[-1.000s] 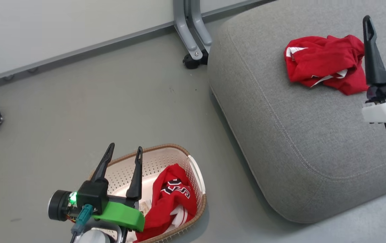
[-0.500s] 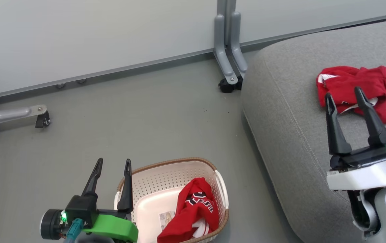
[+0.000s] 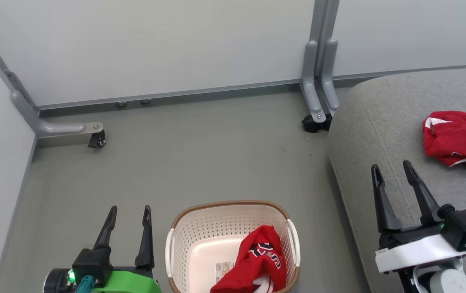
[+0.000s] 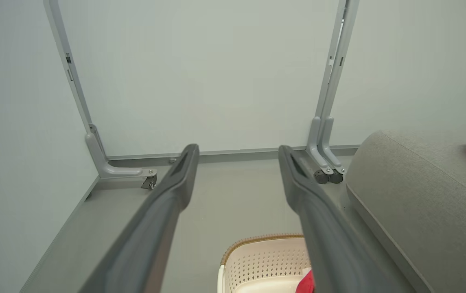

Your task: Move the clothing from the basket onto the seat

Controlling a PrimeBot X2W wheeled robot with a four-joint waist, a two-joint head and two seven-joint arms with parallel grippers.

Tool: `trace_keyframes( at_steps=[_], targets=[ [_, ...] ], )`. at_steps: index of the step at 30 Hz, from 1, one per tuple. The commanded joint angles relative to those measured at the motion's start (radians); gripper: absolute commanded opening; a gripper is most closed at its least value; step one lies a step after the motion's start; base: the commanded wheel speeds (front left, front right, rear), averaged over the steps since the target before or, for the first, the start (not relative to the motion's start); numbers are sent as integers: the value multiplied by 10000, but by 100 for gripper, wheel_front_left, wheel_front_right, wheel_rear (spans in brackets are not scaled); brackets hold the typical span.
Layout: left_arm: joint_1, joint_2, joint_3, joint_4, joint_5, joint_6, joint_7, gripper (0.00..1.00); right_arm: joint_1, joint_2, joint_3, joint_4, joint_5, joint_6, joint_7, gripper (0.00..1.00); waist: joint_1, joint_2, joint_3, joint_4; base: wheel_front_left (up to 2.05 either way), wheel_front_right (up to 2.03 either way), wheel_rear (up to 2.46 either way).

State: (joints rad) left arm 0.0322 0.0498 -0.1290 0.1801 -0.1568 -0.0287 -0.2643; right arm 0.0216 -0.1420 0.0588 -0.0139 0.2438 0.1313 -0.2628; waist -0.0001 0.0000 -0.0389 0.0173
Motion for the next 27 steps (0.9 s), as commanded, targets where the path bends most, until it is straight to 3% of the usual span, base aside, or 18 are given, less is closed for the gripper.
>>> trace_keyframes(
  at_steps=[1,11,27],
  targets=[
    [157,17,28,42,44,27,0,100,184,36,-19,35,-51,-10,-30,100,1,0,-127,290,0,0,0],
    [301,17,48,120,-69,112,0,100,594,401,-117,406,-252,-10,-30,100,1,0,-186,661,0,0,0],
    [274,16,-46,142,-148,164,0,100,371,414,-292,620,-260,-10,-30,100,1,0,-149,547,0,0,0]
  ],
)
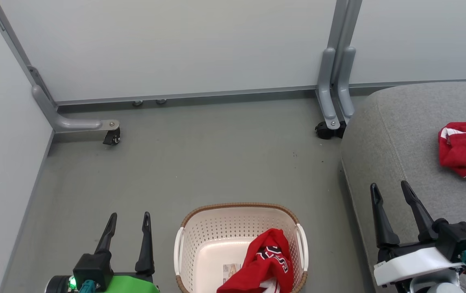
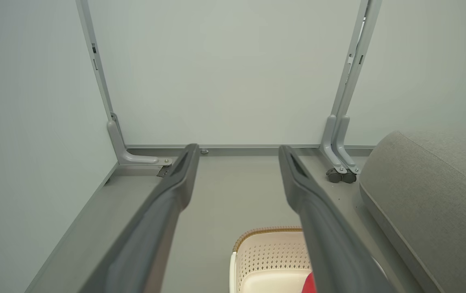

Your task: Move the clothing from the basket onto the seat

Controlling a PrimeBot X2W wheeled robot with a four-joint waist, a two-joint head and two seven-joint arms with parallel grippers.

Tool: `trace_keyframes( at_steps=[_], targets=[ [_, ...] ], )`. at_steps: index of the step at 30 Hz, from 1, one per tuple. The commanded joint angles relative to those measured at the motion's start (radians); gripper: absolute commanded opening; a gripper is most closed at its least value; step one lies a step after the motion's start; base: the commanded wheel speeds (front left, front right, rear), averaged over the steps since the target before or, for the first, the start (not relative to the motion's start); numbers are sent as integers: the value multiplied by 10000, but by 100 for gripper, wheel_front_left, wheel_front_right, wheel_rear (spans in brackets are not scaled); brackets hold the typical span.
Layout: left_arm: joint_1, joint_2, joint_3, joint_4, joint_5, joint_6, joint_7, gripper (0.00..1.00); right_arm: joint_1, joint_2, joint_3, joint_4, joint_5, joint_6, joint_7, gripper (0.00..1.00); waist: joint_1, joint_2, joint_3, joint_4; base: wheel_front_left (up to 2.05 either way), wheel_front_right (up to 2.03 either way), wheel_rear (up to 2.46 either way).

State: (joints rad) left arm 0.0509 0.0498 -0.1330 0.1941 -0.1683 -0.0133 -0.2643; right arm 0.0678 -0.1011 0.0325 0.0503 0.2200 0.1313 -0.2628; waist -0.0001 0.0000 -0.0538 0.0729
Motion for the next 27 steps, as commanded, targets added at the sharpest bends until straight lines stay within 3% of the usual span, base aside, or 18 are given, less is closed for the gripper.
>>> trace_keyframes(
  at_steps=[1,17,22,27],
  targets=[
    [93,16,-13,6,-31,7,0,100,-90,13,-44,-27,-10,-10,-30,100,1,0,0,-19,0,0,0],
    [76,16,-123,100,16,25,0,100,-130,-37,-311,-154,-54,-9,-30,100,1,0,268,-227,0,0,0],
    [-309,18,-392,194,242,-34,0,100,-335,-166,-653,-349,-116,-10,-30,100,1,0,856,-505,0,0,0],
    [-1032,19,-895,453,598,-83,0,100,-859,-211,-1178,-697,126,-9,-30,100,1,0,2152,-917,0,0,0]
  ],
)
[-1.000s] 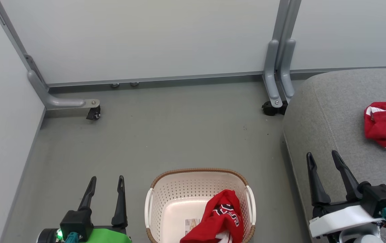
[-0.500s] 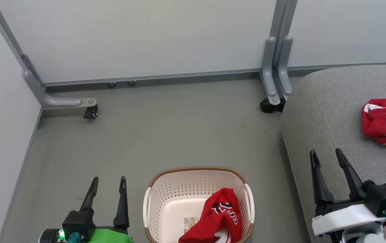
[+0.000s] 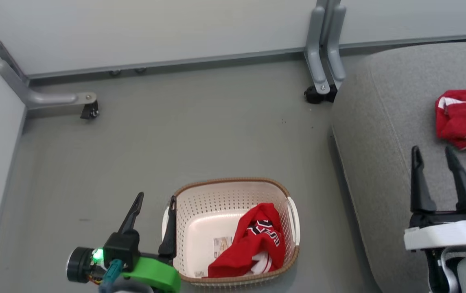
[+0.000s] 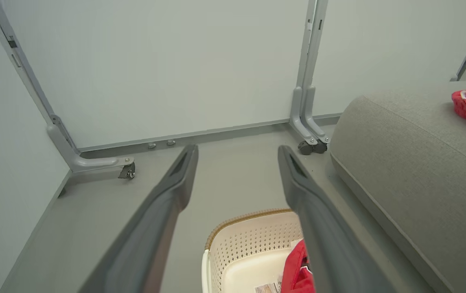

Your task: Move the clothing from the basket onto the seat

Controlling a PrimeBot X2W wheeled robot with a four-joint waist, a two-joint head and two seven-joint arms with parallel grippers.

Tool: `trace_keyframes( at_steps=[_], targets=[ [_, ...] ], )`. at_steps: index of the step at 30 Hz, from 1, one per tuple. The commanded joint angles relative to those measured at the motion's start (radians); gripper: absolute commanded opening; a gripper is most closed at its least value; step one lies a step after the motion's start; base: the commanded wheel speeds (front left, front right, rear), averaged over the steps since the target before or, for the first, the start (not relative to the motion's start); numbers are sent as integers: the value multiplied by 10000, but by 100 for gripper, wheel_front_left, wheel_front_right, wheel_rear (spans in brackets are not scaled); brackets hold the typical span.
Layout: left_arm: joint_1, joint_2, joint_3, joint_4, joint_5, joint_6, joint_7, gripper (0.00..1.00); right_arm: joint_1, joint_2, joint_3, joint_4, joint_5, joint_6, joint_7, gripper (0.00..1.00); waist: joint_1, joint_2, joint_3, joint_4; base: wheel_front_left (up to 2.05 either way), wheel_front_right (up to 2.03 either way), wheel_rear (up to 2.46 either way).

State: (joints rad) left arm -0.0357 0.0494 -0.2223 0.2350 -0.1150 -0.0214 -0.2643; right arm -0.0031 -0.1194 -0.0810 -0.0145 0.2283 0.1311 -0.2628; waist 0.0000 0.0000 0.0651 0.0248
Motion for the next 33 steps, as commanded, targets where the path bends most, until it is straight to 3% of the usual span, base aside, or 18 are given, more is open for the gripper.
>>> trace_keyframes(
  at_steps=[1,11,19,28,33],
  targets=[
    [-350,23,-97,158,141,-32,2,100,-286,-20,-132,-116,105,-7,-30,100,0,0,1202,-522,0,0,0],
    [-2827,209,-1382,2310,1534,-488,0,100,-1385,-422,174,-977,189,-9,-30,100,0,0,3848,-1625,0,0,0],
    [-5196,373,-2734,5314,2309,-868,-3,100,-2120,-234,387,-1707,257,-9,-30,100,0,0,5848,-2353,0,0,0],
    [-7269,118,-4511,7960,2112,-1086,-1,100,-2606,-73,629,-1914,249,-9,-30,100,0,0,7392,-2674,0,0,0],
    [-7962,44,-5519,8329,1338,-1088,-1,100,-2758,-6,794,-1900,244,-9,-30,100,0,0,7842,-2782,0,0,0]
  ],
)
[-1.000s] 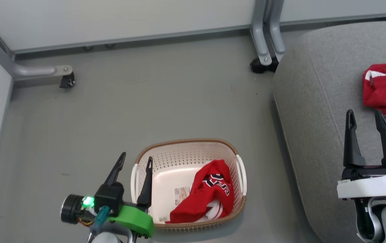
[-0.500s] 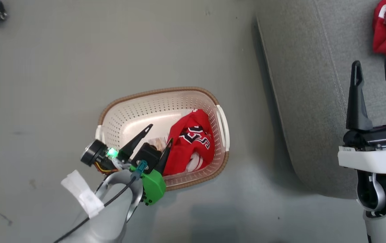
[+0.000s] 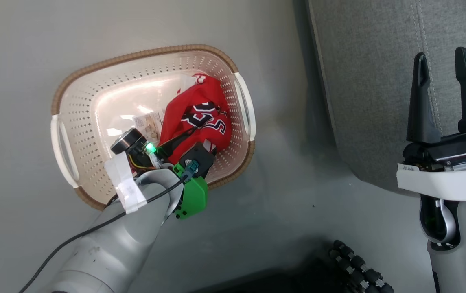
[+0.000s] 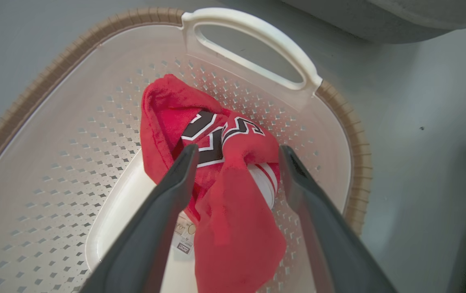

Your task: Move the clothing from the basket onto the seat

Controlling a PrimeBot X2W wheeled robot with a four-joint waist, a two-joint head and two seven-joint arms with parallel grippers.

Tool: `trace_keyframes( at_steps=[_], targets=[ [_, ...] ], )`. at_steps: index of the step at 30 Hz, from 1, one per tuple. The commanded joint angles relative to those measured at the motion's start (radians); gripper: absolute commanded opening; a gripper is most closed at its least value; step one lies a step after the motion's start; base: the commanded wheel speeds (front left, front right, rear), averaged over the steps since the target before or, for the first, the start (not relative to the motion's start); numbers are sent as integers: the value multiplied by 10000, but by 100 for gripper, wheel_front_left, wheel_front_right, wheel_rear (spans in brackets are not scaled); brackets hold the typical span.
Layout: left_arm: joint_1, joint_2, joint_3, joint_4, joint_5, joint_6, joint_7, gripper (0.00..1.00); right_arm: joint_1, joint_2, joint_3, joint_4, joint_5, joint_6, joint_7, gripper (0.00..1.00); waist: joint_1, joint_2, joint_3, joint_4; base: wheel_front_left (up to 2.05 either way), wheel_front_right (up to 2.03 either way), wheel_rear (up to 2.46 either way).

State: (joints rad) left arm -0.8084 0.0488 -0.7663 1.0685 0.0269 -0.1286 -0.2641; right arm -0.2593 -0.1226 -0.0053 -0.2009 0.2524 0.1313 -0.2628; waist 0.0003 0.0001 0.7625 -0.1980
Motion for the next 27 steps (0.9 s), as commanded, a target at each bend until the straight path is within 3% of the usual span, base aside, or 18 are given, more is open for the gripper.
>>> trace_keyframes(
  at_steps=[1,6,16,22,27],
  targets=[
    [-347,49,-232,56,-100,-17,-2,100,-205,37,55,-37,6,-11,-30,100,-3,-1,930,-572,0,0,0],
    [-943,41,-619,823,-278,236,277,100,-258,81,155,-44,59,-11,-30,100,-3,-1,1268,-712,0,0,0],
    [-2035,45,-1352,1836,92,1700,1571,100,-420,209,524,14,132,-11,-30,100,-3,-1,1980,-1013,0,0,0],
    [-2609,190,-1394,2119,75,1936,2471,100,-534,278,664,12,223,-11,-30,100,-3,-1,2403,-1158,0,0,0],
    [-2900,308,-1511,2181,33,1666,3022,100,-420,306,774,41,193,-11,-30,100,-3,-1,2561,-1160,0,0,0]
  ],
)
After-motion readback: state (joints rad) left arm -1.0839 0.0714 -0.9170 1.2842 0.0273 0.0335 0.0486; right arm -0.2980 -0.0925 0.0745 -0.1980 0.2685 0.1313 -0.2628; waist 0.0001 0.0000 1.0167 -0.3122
